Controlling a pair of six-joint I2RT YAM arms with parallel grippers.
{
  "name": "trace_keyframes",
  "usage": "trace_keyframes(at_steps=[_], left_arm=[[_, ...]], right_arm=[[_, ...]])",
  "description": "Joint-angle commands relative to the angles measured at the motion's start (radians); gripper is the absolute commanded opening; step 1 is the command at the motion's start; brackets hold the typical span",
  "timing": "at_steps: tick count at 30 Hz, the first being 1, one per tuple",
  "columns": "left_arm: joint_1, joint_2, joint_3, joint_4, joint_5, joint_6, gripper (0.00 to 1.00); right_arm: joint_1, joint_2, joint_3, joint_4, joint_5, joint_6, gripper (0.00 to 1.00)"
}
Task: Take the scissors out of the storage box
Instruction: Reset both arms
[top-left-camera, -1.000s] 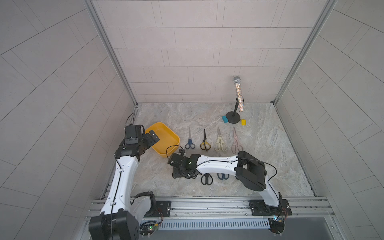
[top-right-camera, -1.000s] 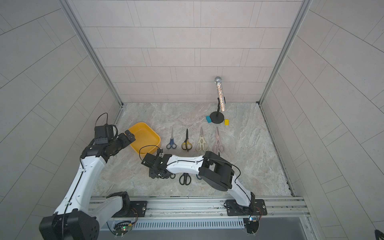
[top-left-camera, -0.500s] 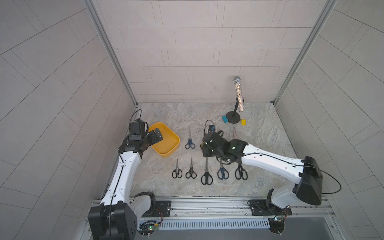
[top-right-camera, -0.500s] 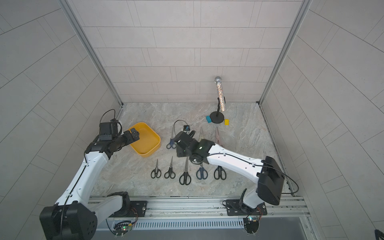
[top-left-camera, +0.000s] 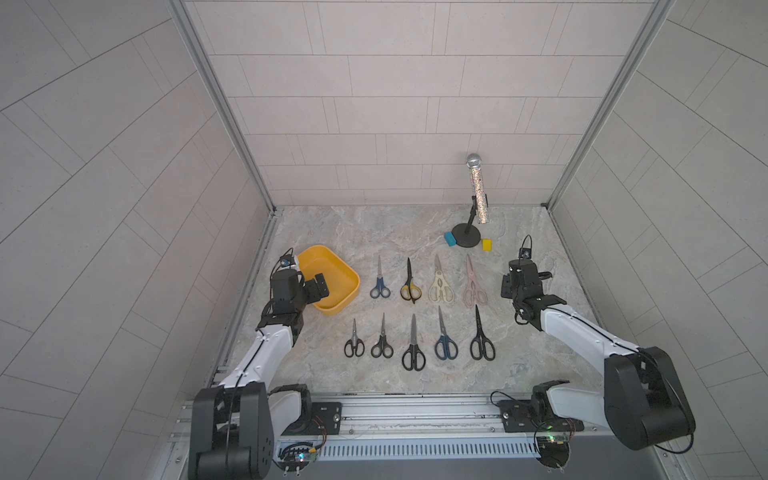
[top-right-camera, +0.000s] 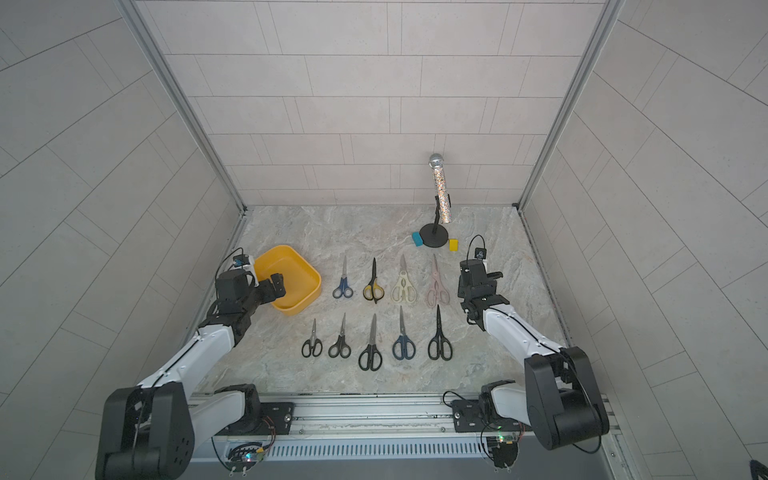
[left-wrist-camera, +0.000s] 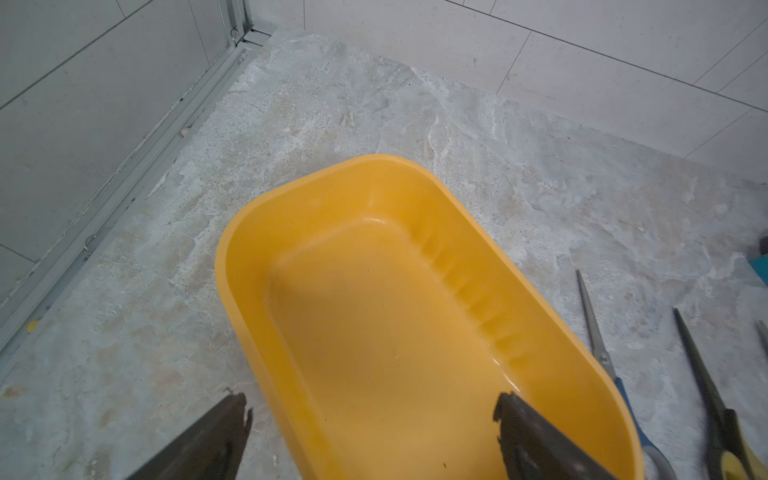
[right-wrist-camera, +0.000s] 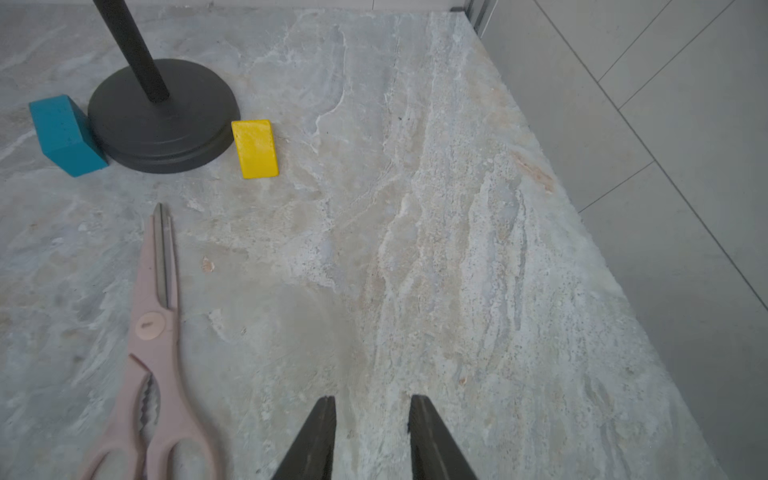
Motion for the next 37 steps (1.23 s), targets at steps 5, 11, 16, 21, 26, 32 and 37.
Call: trace_keyframes(at_steps=[5,11,16,21,26,32,37], left_arm=[[-0.008,0.174,-0.083,0.474,-0.070,0.036,1.00],[-0.033,0.376,-0.065,0.688,-0.102,0.105,1.00],[-0.081,0.387,-0.025,0.594,-0.134,0.150,1.00],[-0.083,0.398,-0.052,0.665,-0.130,0.154,1.00],[-0.083,0.408,-0.065,0.705,-0.123,0.159,1.00],[-0.083,0.413,-0.069,0.721,-0.136,0.155,1.00],[-0.083,0.414,-0.069,0.718,-0.140,0.153,1.00]], right_arm=[[-0.024,0.137,-0.154,0.604,0.068,-0.196,0.37],[-0.114,0.256,-0.178,0.724,-0.082,-0.146,0.39],[-0.124,0.265,-0.180,0.744,-0.131,-0.153,0.95],[-0.112,0.283,-0.227,0.865,-0.087,-0.153,1.00],[-0.107,0.296,-0.207,0.848,-0.074,-0.162,1.00],[-0.107,0.299,-0.199,0.842,-0.085,-0.167,1.00],[-0.120,0.297,-0.192,0.825,-0.120,-0.164,1.00]])
